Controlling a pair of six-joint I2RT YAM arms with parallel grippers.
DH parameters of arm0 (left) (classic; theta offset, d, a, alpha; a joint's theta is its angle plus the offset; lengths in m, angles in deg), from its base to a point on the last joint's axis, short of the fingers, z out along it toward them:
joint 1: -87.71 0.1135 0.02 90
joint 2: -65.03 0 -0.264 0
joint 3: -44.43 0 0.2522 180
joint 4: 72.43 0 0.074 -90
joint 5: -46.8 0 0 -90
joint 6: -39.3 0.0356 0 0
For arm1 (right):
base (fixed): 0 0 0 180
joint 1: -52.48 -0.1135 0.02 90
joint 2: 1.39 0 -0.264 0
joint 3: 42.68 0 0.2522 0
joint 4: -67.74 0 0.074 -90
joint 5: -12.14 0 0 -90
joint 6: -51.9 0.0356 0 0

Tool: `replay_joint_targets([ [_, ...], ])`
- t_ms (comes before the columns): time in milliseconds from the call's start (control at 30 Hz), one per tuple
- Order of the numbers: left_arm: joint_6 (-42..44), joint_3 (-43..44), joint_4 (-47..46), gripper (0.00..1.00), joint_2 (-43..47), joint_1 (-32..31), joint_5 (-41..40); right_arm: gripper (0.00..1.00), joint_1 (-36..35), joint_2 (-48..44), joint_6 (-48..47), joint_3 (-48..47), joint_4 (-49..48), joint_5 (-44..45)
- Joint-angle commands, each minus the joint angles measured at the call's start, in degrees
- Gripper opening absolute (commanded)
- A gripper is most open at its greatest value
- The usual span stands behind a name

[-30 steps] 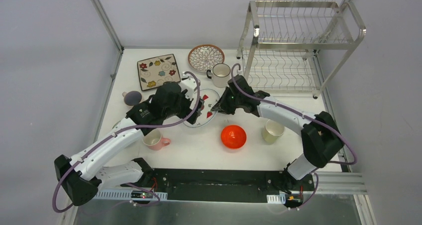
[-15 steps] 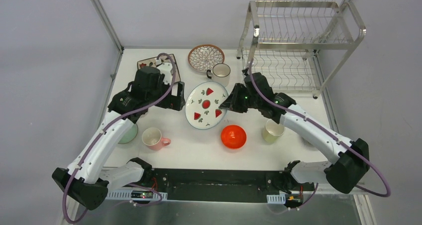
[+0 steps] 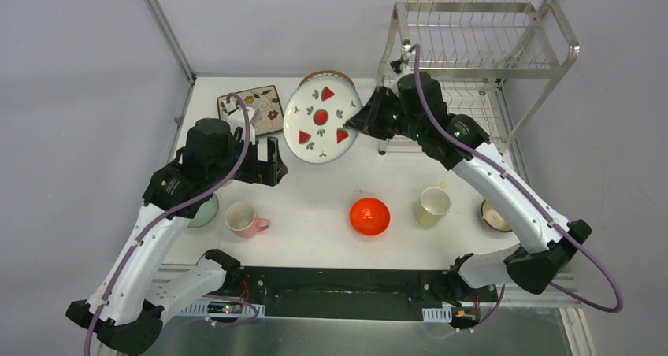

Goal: Load the mixed dishes into the dish rack
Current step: Insert the plate into the dish rack.

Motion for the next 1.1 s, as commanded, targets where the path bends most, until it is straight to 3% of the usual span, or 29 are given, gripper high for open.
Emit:
replay_joint_targets([
  [0,1.6,-4.0,-1.9,0.99,1.6,0.7,0.4,0.0,0.8,3.6,-0.5,-13.0,-7.5,0.4],
  [267,7.5,-13.7,-9.2,0.99,5.5,0.6,1.3,0.0,4.9,10.8,1.3,-25.0,-8.8,0.5],
  [600,9.4,-17.6,-11.9,0.99,3.1,0.6,-0.7,0.0,12.5,17.2,0.2,-42.8,-8.2,1.7],
  [867,9.9,-17.8,-11.6,0.99,2.8,0.6,0.1,0.0,19.6,18.4,-3.1,-47.0,-11.9,2.2],
  [1067,10.0,-18.1,-11.5,0.99,3.3,0.5,0.1,0.0,25.7,16.6,-8.0,-47.4,-12.8,8.2],
])
